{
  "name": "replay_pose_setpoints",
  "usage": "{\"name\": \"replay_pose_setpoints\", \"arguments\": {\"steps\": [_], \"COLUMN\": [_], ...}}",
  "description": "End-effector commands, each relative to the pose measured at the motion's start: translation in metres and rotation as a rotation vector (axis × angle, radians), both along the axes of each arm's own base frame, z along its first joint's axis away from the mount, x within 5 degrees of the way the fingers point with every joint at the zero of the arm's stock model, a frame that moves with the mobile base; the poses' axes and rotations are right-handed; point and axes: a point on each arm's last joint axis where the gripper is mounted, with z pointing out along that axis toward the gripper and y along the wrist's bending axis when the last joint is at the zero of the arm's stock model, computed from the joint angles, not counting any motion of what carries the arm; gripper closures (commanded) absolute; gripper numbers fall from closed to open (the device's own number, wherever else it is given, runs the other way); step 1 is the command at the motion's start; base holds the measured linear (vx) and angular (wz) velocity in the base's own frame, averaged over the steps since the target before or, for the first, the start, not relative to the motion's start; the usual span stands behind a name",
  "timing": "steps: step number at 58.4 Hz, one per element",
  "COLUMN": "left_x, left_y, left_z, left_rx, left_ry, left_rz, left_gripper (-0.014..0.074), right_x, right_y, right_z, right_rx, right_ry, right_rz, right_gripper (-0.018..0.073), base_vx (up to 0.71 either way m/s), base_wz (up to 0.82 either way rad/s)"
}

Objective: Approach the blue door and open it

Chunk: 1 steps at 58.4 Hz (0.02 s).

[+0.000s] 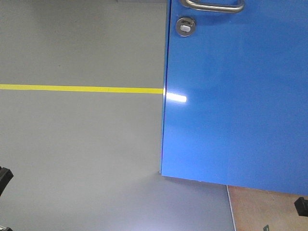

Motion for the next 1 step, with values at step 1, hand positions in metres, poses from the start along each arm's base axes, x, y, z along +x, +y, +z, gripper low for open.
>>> {"name": "replay_pose_setpoints", "arguments": {"steps": [1], "left_x": [-0.0013], "left_y": [0.0002], "left_z": [0.0169], "left_rx": [-0.048], "left_ry": [-0.114], "left_rz": [-0.003], "left_gripper": [0.0524], "right_x": [-0.0003], "right_y": [0.0001], "right_z": [0.0067], "right_rx": [-0.004], "right_ry": [-0.090], "right_rz": [-0.001], "right_gripper": [0.0561], "base_vx": [0.00], "base_wz": [0.00]}}
